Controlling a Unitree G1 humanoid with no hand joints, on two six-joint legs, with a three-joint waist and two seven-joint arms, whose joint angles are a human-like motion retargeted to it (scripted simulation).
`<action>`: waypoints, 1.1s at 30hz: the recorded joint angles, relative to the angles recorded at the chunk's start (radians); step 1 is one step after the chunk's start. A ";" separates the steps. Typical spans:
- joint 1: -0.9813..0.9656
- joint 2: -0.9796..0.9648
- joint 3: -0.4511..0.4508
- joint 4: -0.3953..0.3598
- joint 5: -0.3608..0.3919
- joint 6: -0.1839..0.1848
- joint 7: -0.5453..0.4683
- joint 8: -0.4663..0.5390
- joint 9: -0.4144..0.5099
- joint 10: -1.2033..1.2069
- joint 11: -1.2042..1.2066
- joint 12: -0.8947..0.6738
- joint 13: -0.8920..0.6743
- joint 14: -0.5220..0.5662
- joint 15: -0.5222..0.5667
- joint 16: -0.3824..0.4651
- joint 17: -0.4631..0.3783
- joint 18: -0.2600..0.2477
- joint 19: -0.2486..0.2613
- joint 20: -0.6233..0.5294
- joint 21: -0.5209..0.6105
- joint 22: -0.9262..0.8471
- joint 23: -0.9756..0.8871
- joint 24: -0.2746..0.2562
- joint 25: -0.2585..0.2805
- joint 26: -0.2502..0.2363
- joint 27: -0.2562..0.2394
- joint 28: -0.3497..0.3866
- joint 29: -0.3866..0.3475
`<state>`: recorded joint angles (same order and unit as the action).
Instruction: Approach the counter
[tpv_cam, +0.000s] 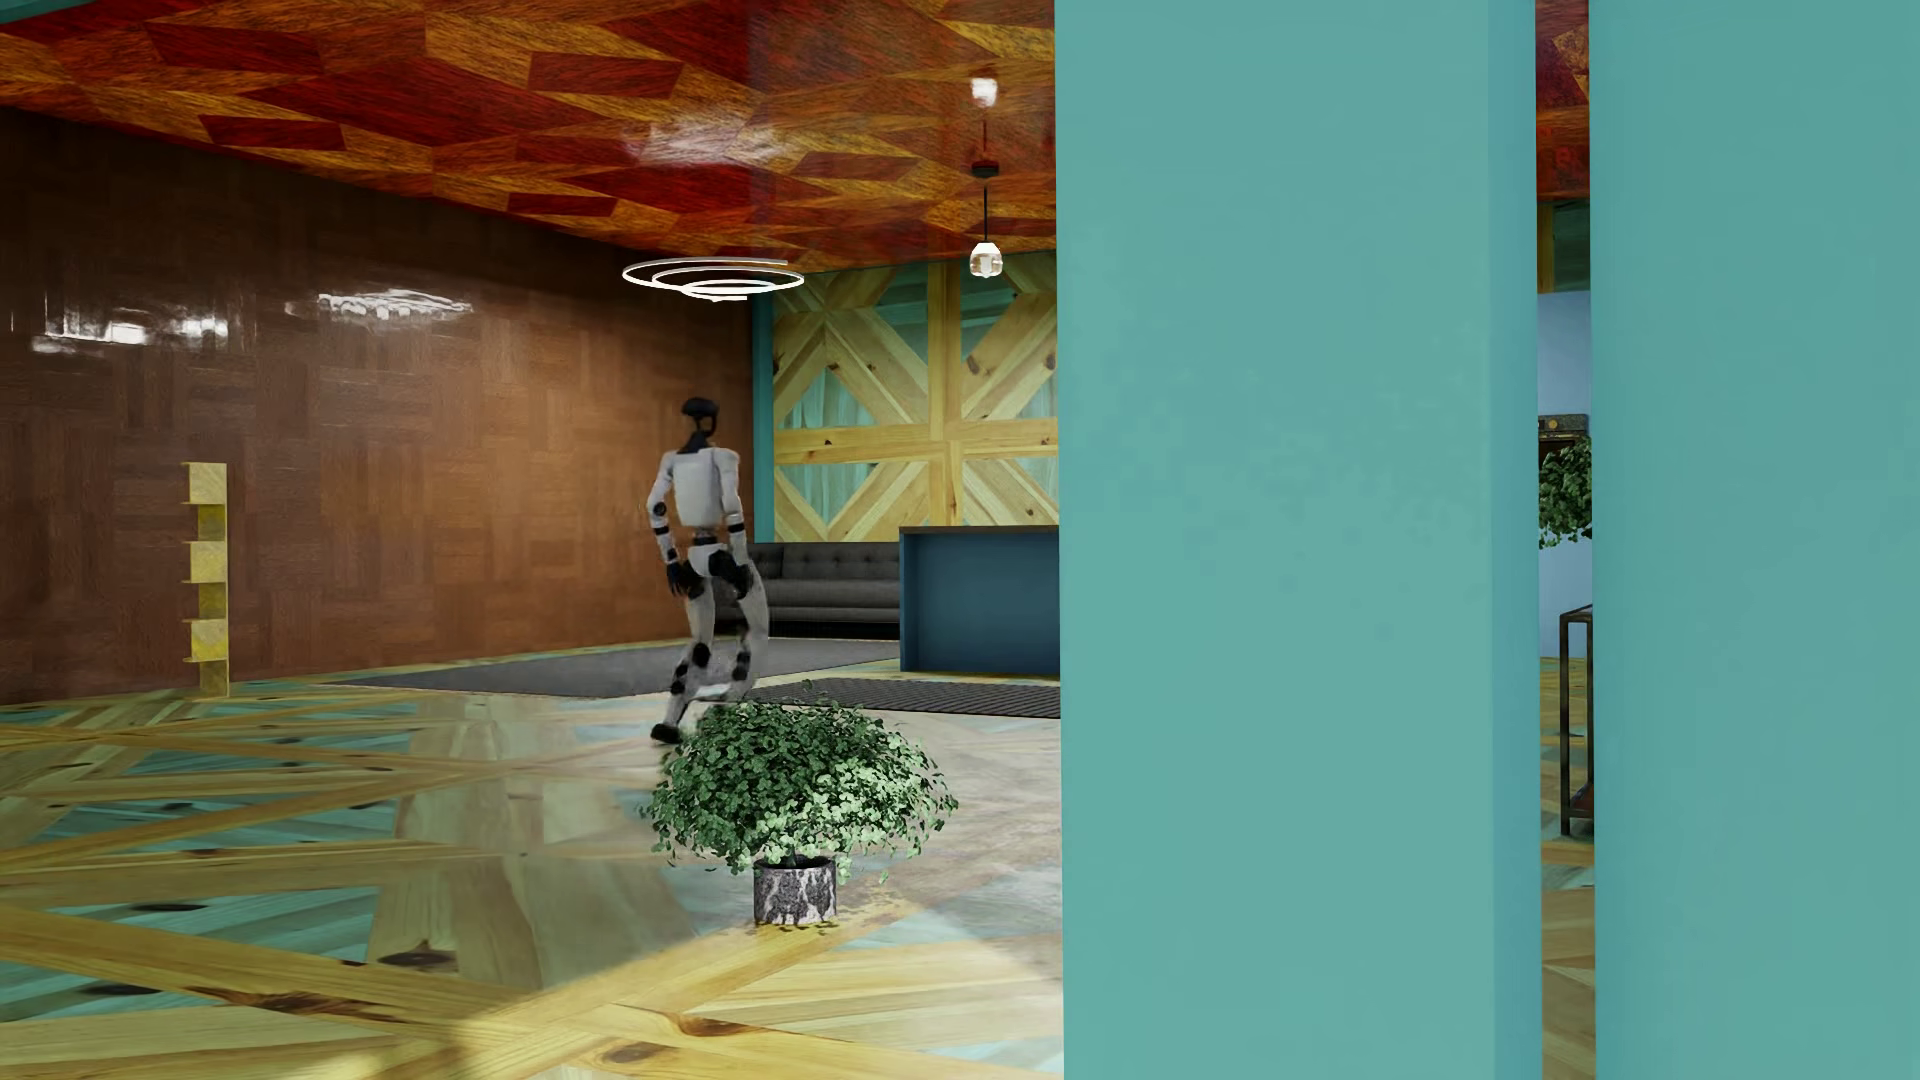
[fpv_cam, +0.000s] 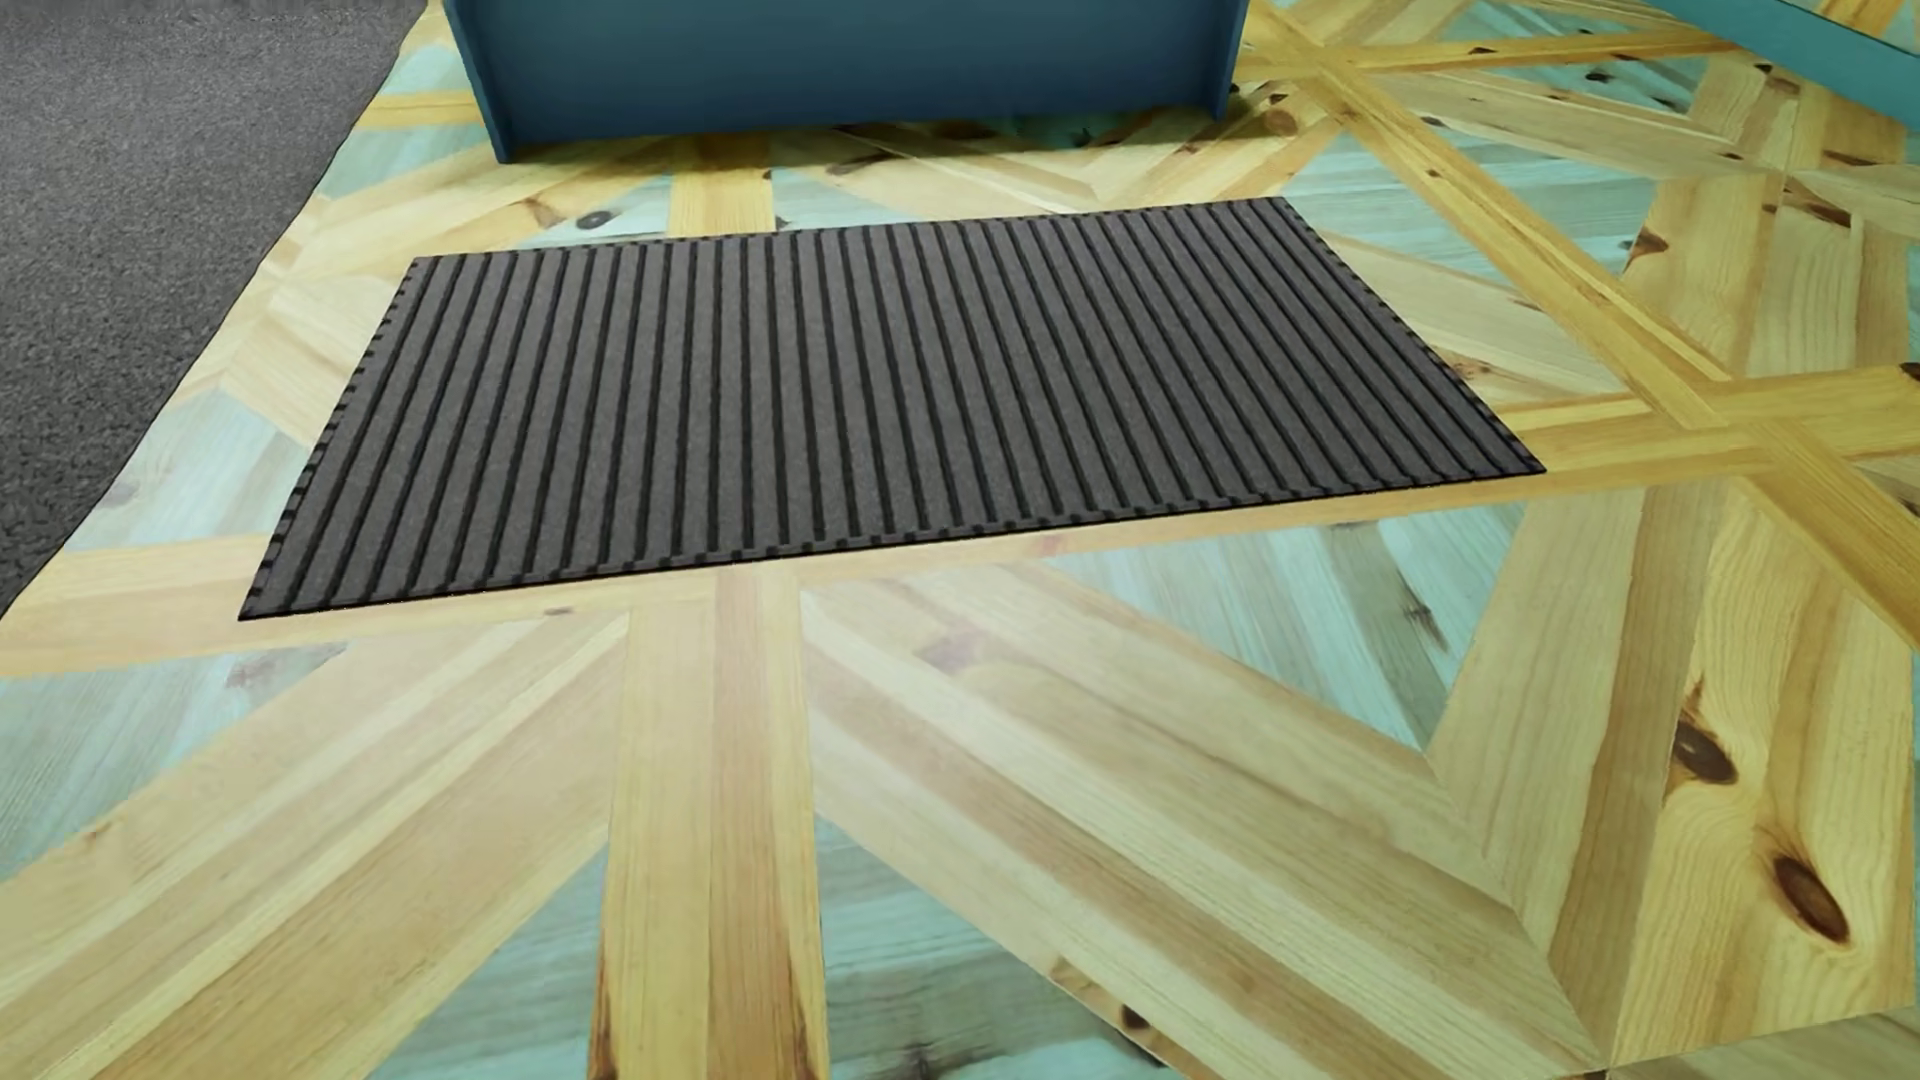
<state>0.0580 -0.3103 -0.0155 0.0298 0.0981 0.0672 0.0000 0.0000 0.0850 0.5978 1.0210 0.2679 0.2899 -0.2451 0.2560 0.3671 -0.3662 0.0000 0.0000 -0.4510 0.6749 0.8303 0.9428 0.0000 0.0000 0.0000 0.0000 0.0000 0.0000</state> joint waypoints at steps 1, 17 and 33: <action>0.065 -0.052 -0.044 0.008 -0.006 0.006 0.000 0.000 0.000 -0.033 -0.206 -0.024 0.034 -0.003 0.035 0.009 -0.005 0.000 0.000 0.015 -0.001 -0.047 0.007 0.000 0.000 0.000 0.000 0.000 0.000; -0.429 0.485 0.260 0.096 0.051 -0.022 0.000 0.000 0.000 0.173 -0.595 0.109 -0.148 0.029 -0.499 -0.004 -0.031 0.000 0.000 -0.019 -0.175 0.076 -0.222 0.000 0.000 0.000 0.000 0.000 0.000; -0.034 -0.230 -0.050 0.017 -0.027 0.034 0.000 0.000 0.054 -0.013 -0.062 -0.028 -0.016 -0.262 -0.028 -0.009 0.013 0.000 0.000 0.155 0.031 -0.240 0.037 0.000 0.000 0.000 0.000 0.000 0.000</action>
<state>0.0240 -0.5407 -0.0659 0.0470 0.0709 0.1013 0.0000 0.0000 0.1392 0.5847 0.9590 0.2396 0.2740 -0.5074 0.2279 0.3579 -0.3527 0.0000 0.0000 -0.2963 0.7059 0.5905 0.9798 0.0000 0.0000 0.0000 0.0000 0.0000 0.0000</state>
